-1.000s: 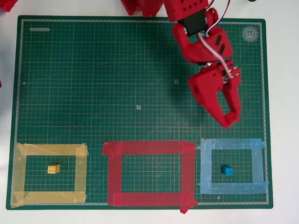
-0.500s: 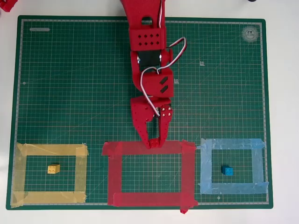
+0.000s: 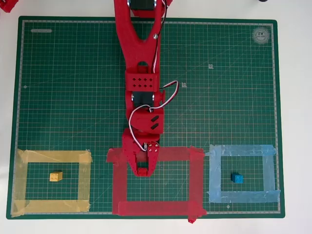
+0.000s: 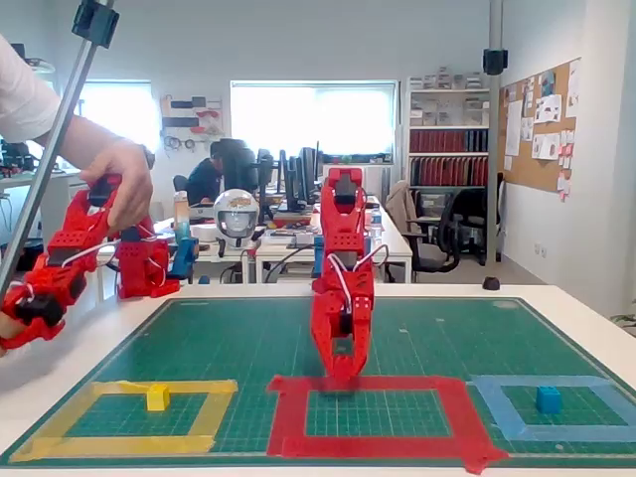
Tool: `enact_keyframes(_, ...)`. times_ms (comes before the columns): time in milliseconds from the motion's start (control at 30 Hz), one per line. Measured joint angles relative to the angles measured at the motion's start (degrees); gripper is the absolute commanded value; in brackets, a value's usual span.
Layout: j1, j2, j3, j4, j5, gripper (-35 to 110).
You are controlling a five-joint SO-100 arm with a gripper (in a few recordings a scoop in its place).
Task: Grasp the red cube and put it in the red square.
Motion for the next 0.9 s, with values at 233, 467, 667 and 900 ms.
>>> enact_keyframes(233, -0.09, -2.81, -0.88, 0.0, 0.7, -1)
enact_keyframes(467, -0.09, -3.52, -0.97, 0.0, 0.7, 5)
enact_keyframes(667, -0.09, -3.69, -0.97, 0.0, -0.44, 9)
enact_keyframes(900, -0.09, -3.87, -0.97, 0.0, -2.37, 14)
